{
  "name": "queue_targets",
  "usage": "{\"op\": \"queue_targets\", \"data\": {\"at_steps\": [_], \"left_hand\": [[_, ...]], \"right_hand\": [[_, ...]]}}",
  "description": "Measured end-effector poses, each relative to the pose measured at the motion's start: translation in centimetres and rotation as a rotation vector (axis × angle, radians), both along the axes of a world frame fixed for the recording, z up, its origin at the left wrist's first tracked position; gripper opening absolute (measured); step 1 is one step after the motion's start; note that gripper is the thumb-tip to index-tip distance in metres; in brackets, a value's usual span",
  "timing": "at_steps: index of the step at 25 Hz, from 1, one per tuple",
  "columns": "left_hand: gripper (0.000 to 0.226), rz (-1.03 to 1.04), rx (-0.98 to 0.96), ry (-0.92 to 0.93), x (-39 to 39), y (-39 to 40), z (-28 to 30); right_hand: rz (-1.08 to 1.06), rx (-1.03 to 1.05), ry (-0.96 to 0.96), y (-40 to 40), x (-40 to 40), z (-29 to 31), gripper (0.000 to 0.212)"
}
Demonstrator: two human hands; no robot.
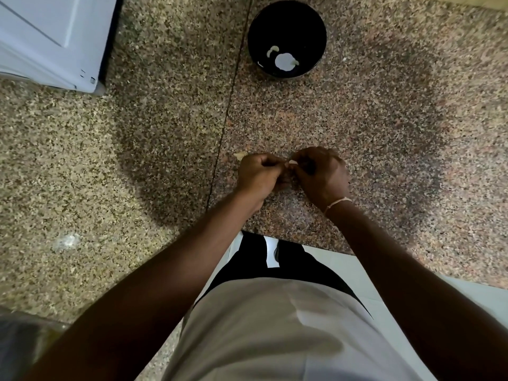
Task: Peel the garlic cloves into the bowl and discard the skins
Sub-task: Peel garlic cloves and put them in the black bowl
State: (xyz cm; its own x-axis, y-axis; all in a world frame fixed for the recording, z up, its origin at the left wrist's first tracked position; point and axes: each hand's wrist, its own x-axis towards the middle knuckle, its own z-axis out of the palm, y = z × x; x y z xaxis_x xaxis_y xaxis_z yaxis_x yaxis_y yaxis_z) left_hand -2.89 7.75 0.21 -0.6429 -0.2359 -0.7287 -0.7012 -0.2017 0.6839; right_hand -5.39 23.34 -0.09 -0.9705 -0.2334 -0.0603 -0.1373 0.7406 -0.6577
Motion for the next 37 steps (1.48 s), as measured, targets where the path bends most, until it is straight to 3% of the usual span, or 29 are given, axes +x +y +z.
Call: {"op": "queue_targets", "data": {"at_steps": [5,20,37], "left_hand": [[0.008,-0.013,-0.190,-0.090,-0.1,0.2,-1.4],[0.021,0.017,-0.108,-0.128,-0.6,0.2,-1.5],[0.018,0.027,-0.122,-0.148,-1.0,0.0,-1.3]], "right_hand": [[-0.017,0.028,-0.029,-0.1,-0.2,-0.3,0.014],[-0.009,-0.003,-0.050,0.0,-0.6,0.1,0.010],[0.135,0.043,0.020,0.3,-1.4,-0.1,0.014]]}}
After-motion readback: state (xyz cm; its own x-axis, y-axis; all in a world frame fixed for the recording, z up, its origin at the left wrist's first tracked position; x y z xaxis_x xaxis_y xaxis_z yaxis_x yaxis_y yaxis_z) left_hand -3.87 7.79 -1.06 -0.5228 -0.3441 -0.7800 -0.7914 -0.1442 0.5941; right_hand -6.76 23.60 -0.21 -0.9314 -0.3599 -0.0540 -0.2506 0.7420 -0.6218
